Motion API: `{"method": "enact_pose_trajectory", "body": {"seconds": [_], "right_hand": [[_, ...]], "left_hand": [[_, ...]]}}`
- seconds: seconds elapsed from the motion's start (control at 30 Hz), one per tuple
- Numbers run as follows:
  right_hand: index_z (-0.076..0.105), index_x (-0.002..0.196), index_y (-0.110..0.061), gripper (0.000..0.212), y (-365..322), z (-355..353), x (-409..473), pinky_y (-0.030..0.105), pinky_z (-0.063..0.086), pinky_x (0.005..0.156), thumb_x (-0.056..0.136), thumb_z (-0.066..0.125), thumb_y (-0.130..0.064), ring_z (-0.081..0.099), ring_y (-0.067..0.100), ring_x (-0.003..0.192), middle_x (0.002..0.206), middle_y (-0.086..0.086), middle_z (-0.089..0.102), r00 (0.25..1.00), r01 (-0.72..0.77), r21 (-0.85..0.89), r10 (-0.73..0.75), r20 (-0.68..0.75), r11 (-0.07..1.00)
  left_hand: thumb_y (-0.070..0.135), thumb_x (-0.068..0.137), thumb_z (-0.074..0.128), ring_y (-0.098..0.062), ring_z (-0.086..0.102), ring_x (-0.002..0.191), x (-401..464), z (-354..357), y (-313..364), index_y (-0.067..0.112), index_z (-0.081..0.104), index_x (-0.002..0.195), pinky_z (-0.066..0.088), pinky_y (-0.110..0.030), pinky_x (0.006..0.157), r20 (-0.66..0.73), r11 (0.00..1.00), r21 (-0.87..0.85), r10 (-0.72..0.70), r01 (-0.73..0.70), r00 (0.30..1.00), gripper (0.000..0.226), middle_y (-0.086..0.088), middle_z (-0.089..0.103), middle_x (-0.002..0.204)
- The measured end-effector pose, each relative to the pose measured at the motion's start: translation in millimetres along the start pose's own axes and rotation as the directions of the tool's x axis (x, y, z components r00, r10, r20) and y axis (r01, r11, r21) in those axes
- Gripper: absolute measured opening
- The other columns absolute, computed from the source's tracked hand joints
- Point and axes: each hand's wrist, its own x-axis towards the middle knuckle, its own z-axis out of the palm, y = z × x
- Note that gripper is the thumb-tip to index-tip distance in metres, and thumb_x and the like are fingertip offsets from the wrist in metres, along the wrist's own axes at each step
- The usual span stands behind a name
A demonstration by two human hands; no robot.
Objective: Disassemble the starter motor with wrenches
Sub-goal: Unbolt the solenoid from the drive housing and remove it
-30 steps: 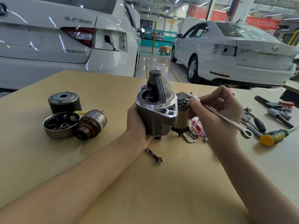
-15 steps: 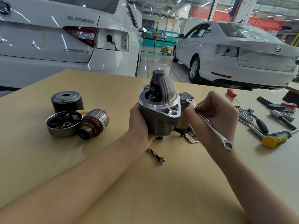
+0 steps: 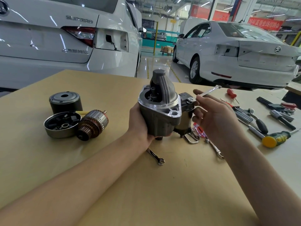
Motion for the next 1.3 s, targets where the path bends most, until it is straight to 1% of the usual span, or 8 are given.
{"method": "enact_pose_trajectory", "body": {"seconds": [0.17, 0.3, 0.5, 0.63, 0.73, 0.97, 1.13, 1.3], "right_hand": [[0.066, 0.105, -0.010, 0.019, 0, 2, 1, 0.017, 0.036, 0.040, 0.095, 0.050, -0.012, 0.046, 0.006, 0.047, 0.063, -0.006, 0.059, 0.999, -0.035, 0.047, 0.037, -0.039, 0.998], [0.065, 0.090, -0.009, 0.023, -7, 1, -1, 0.018, 0.039, 0.041, 0.099, 0.044, -0.013, 0.054, 0.007, 0.051, 0.065, -0.002, 0.064, 0.992, 0.084, 0.217, -0.062, -0.107, 0.973], [0.065, 0.081, -0.006, 0.003, -6, 3, -6, 0.022, 0.056, 0.062, 0.082, 0.063, -0.004, 0.072, 0.018, 0.069, 0.069, 0.007, 0.069, 0.982, 0.191, 0.194, -0.187, -0.040, 0.962], [0.059, 0.054, -0.018, 0.030, -9, 1, -10, 0.021, 0.055, 0.062, 0.073, 0.069, 0.003, 0.072, 0.018, 0.069, 0.065, 0.004, 0.067, 0.957, 0.283, 0.147, -0.290, 0.024, 0.948], [0.051, 0.053, -0.020, 0.038, -6, 2, -14, 0.024, 0.052, 0.057, 0.074, 0.065, 0.008, 0.066, 0.019, 0.059, 0.067, 0.000, 0.061, 0.888, 0.460, -0.108, -0.459, 0.035, 0.882], [0.048, 0.059, -0.007, 0.027, 7, 19, -26, 0.031, 0.046, 0.050, 0.069, 0.063, 0.014, 0.050, 0.013, 0.061, 0.069, 0.009, 0.052, 0.637, 0.656, -0.616, -0.757, 0.142, 0.437], [0.048, 0.058, -0.002, 0.026, 12, 20, -27, 0.044, 0.047, 0.051, 0.071, 0.066, 0.011, 0.054, 0.025, 0.062, 0.069, 0.014, 0.051, 0.653, 0.578, -0.696, -0.753, 0.081, 0.427], [0.044, 0.058, -0.005, 0.028, 14, 21, -24, 0.051, 0.052, 0.053, 0.074, 0.065, 0.008, 0.062, 0.042, 0.066, 0.070, 0.019, 0.050, 0.700, 0.539, -0.630, -0.713, -0.036, 0.560]], "left_hand": [[0.037, 0.097, 0.036, -0.017, 0.072, 0.063, 1, -1, -1, 0.018, 0.072, 0.097, 0.056, -0.028, 0.052, -0.002, 1.000, -0.013, 0.009, -0.009, 1.000, 0.040, -0.002, 0.075, 0.079], [0.035, 0.097, 0.035, -0.017, 0.072, 0.063, 1, 0, -2, 0.018, 0.072, 0.094, 0.057, -0.028, 0.053, 0.000, 1.000, -0.027, 0.012, -0.012, 1.000, 0.041, -0.002, 0.075, 0.079], [0.036, 0.097, 0.038, -0.017, 0.073, 0.066, 1, -1, -1, 0.018, 0.072, 0.096, 0.058, -0.030, 0.054, 0.000, 0.999, -0.045, -0.006, 0.006, 1.000, 0.039, -0.003, 0.076, 0.082], [0.036, 0.097, 0.037, -0.018, 0.073, 0.068, 1, -2, -2, 0.017, 0.072, 0.096, 0.058, -0.031, 0.055, 0.011, 0.999, -0.044, 0.000, 0.001, 1.000, 0.040, -0.003, 0.076, 0.083], [0.036, 0.097, 0.037, -0.018, 0.073, 0.068, 2, -3, -2, 0.018, 0.072, 0.094, 0.058, -0.030, 0.055, 0.020, 0.999, -0.048, 0.004, -0.003, 1.000, 0.040, -0.003, 0.076, 0.082], [0.037, 0.098, 0.035, -0.017, 0.073, 0.068, 2, -4, -3, 0.017, 0.071, 0.097, 0.056, -0.029, 0.054, 0.044, 0.999, -0.036, 0.012, -0.010, 0.999, 0.041, -0.003, 0.076, 0.083], [0.039, 0.098, 0.034, -0.017, 0.073, 0.069, 2, -3, -3, 0.018, 0.070, 0.102, 0.057, -0.030, 0.055, 0.049, 1.000, -0.024, 0.018, -0.017, 0.999, 0.042, -0.003, 0.076, 0.085], [0.040, 0.097, 0.035, -0.017, 0.073, 0.069, 2, -4, -3, 0.019, 0.071, 0.099, 0.057, -0.030, 0.055, 0.044, 1.000, -0.021, 0.015, -0.014, 0.999, 0.041, -0.003, 0.076, 0.085]]}}
